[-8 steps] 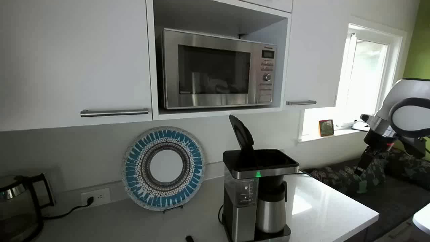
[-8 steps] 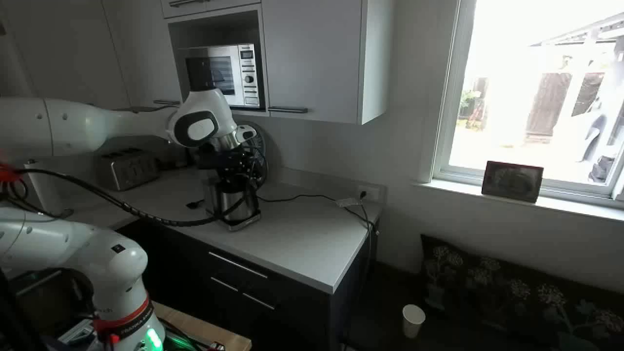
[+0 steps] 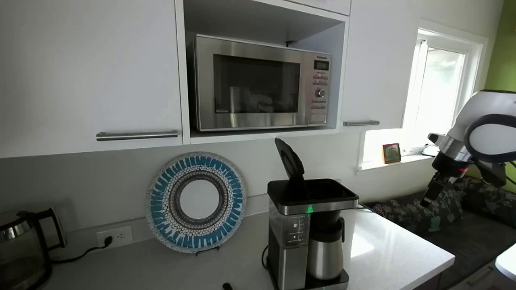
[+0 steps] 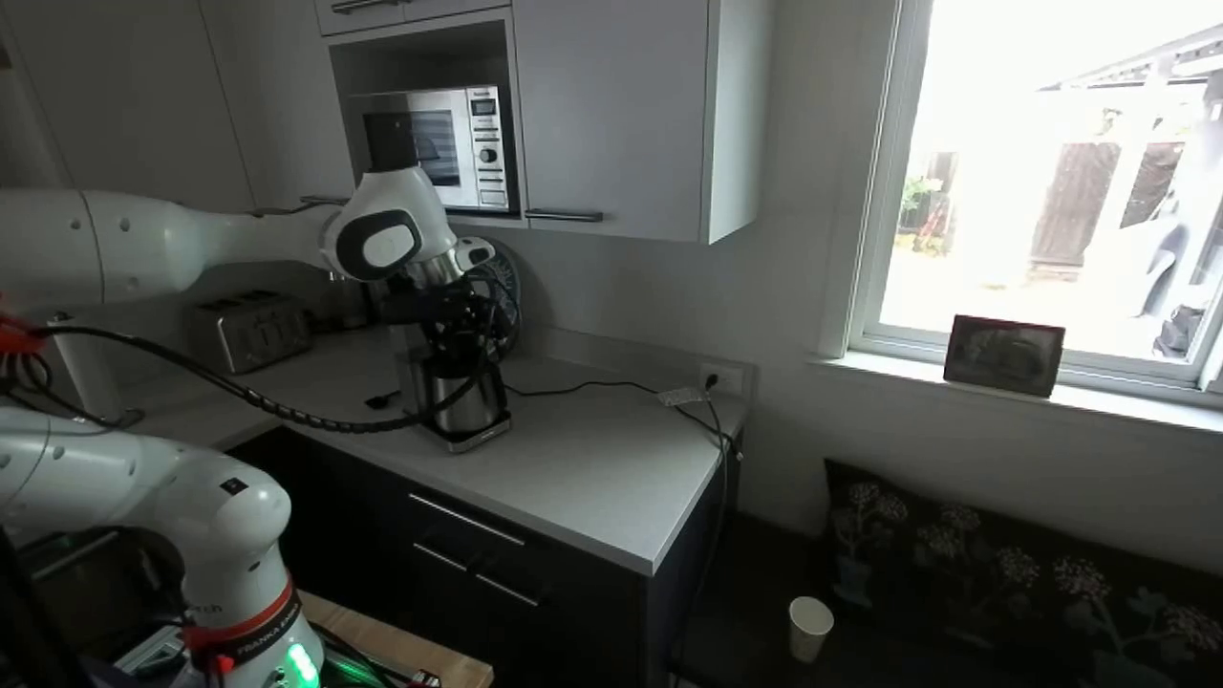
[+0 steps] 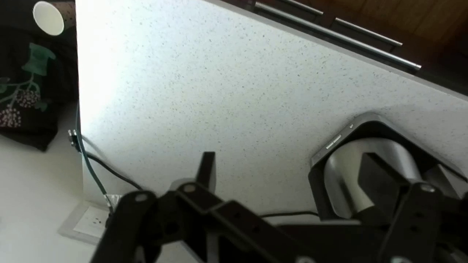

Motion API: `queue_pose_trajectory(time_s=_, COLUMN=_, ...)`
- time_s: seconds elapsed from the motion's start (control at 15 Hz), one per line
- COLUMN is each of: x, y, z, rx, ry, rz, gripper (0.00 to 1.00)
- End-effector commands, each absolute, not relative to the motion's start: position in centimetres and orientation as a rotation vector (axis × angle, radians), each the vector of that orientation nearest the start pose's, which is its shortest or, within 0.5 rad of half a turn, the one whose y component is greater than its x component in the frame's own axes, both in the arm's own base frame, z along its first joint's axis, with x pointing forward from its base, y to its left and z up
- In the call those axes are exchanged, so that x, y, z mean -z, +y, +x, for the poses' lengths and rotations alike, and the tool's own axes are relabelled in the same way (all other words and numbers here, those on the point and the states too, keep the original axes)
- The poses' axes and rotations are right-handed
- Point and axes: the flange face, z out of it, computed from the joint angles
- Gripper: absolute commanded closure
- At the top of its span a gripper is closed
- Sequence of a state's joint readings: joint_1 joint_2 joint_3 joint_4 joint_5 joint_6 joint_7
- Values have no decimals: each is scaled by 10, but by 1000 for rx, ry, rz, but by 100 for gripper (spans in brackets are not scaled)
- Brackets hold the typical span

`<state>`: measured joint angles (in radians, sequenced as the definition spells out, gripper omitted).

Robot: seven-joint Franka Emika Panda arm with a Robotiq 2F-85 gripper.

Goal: Close the lid of the coffee maker

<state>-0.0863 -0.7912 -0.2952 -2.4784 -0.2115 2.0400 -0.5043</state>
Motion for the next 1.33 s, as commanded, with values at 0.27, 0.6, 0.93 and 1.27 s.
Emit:
queue_pose_trajectory(time_s=0.27, x=-646, y=-23, z=324, rx=805, ry=-740, rz=-3241, gripper=0)
queue_pose_trajectory(time_s=0.6, x=-668, y=70, z=328, rx=1049, ry=-1071, rz=-3214, gripper=0)
queue_pose_trajectory(time_s=0.93, x=-669, y=99, z=330, rx=1146, ry=-1210, rz=-3140, gripper=0)
queue_pose_trajectory(time_s=1.27, x=-668, y=99, z=332, rx=1142, ry=-1218, rz=-3141, gripper=0)
